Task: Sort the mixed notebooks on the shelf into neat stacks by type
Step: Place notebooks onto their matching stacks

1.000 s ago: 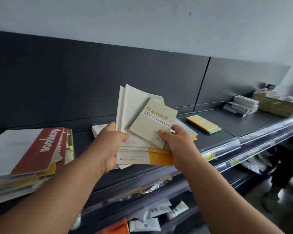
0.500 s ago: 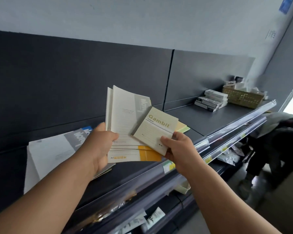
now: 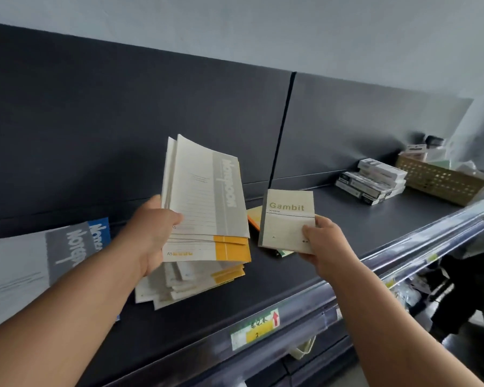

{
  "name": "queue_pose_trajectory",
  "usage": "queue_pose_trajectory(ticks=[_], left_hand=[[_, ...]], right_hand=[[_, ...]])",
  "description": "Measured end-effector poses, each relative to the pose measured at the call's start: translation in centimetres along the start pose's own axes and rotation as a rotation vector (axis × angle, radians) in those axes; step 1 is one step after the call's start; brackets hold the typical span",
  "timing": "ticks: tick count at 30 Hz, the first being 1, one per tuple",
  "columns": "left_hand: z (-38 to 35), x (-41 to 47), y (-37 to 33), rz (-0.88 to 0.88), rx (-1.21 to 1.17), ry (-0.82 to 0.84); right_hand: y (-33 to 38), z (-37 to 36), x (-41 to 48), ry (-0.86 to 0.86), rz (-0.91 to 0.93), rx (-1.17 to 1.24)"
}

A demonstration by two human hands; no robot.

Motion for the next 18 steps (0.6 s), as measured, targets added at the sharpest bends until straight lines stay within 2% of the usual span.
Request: queue_pose_trajectory(ticks=[8, 14, 16, 18], left_hand=[[-3.7, 1.6, 0.7, -0.002, -0.042, -0.196], [-4.9, 0.9, 2.2, 0.025, -0.026, -0.275], [-5.1, 0.6, 2.4, 0.012, -0.028, -0.297], [-5.3, 0.2, 2.6, 0.003, -0.038, -0.312]], right_hand=[[1.2, 1.8, 8.6, 0.207, 0.065, -0.311], [0.3, 2.5, 11.3, 0.171, 0.102, -0.926], [0.7, 2.0, 11.3, 0.148, 0.15, -1.034], [2.4, 0.4, 10.3, 0.164, 0.286, -1.0]])
Point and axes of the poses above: each hand's wrist, its own x-axis towards the middle knuckle, its own z-axis out of the back of the hand, y = z × x, the point moved 10 cm from there along x, towards the middle knuckle, and after that the axes turned 11 degrees about y, right-handed, at the moved point
